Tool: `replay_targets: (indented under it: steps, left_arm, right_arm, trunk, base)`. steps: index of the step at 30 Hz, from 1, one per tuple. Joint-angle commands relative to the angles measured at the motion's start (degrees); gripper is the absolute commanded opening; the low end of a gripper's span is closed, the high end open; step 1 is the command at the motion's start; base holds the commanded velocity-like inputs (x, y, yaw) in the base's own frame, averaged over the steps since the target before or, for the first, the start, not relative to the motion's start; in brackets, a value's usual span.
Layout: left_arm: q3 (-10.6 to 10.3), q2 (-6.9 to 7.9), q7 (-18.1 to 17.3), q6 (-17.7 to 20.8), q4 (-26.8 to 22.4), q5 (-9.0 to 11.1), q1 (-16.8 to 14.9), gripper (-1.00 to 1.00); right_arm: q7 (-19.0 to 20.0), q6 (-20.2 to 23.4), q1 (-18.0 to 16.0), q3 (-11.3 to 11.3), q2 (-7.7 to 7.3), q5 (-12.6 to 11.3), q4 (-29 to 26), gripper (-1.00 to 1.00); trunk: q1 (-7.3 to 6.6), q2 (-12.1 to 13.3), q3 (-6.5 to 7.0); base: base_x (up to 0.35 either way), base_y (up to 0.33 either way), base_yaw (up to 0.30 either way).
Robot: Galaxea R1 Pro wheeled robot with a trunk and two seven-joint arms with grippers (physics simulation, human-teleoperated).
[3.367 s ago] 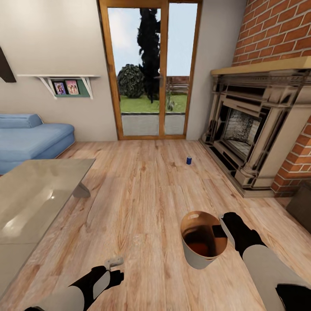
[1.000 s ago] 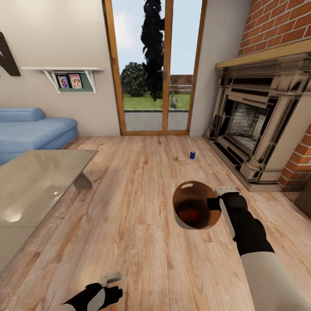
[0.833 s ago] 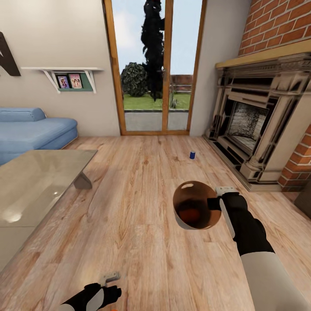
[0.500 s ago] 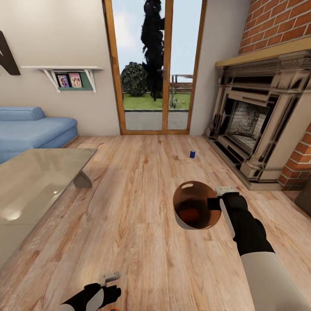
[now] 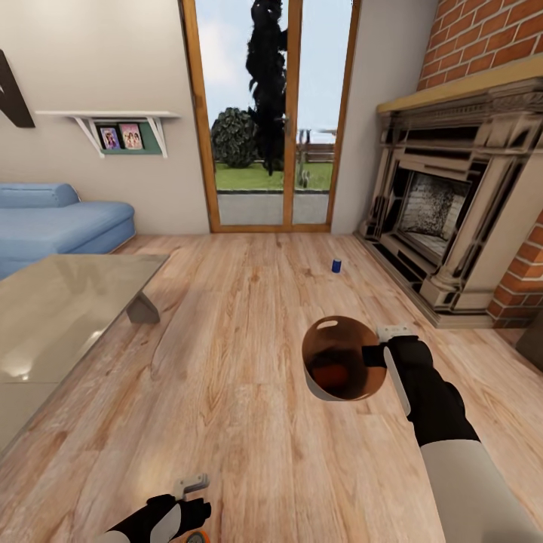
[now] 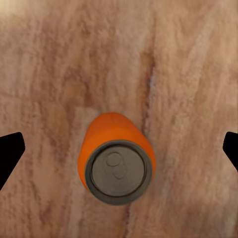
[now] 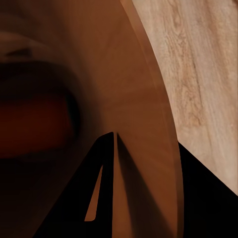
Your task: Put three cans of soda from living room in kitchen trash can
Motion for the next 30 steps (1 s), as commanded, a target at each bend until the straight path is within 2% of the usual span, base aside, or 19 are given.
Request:
replay_targets:
  steps: [1, 3, 11, 24, 27, 30]
  left_arm:
    - [0.0, -0.02, 0.0, 0.0, 0.0, 0.0, 0.0, 1.0]
    - [0.0, -0.03, 0.0, 0.0, 0.0, 0.0, 0.0, 1.0]
    - [0.0, -0.11, 0.0, 0.1, 0.0, -0.1, 1.3, 1.0]
    - [0.0, -0.15, 0.0, 0.0, 0.0, -0.1, 1.5, 1.0]
    - [0.0, -0.12, -0.1, 0.0, -0.1, -0.1, 1.5, 1.0]
    - [0.0, -0.13, -0.2, 0.0, -0.1, -0.1, 1.5, 1.0]
  right_arm:
    - [0.2, 0.0, 0.0, 0.0, 0.0, -0.4, 0.0, -1.0]
    - [0.2, 0.0, 0.0, 0.0, -0.01, -0.4, 0.0, -1.0]
    - [0.2, 0.0, 0.0, 0.0, -0.02, -0.4, 0.0, -1.0]
    - [0.2, 0.0, 0.0, 0.0, 0.0, -0.4, 0.0, -1.0]
    - [0.2, 0.0, 0.0, 0.0, -0.01, -0.4, 0.0, -1.0]
    - [0.2, 0.0, 0.0, 0.0, -0.01, -0.4, 0.0, -1.0]
  trunk:
    - [0.22, -0.4, -0.17]
    - [0.66, -1.2, -0.53]
    - [0.66, -1.2, -0.53]
    - [0.66, -1.2, -0.53]
    - [1.31, -2.4, -1.07]
    - [1.39, -2.5, -1.74]
  base:
    - [0.0, 0.0, 0.0]
    - [0.0, 0.0, 0.0]
    - [0.0, 0.0, 0.0]
    - [0.0, 0.0, 0.0]
    - [0.0, 0.0, 0.0]
    - [0.0, 0.0, 0.0]
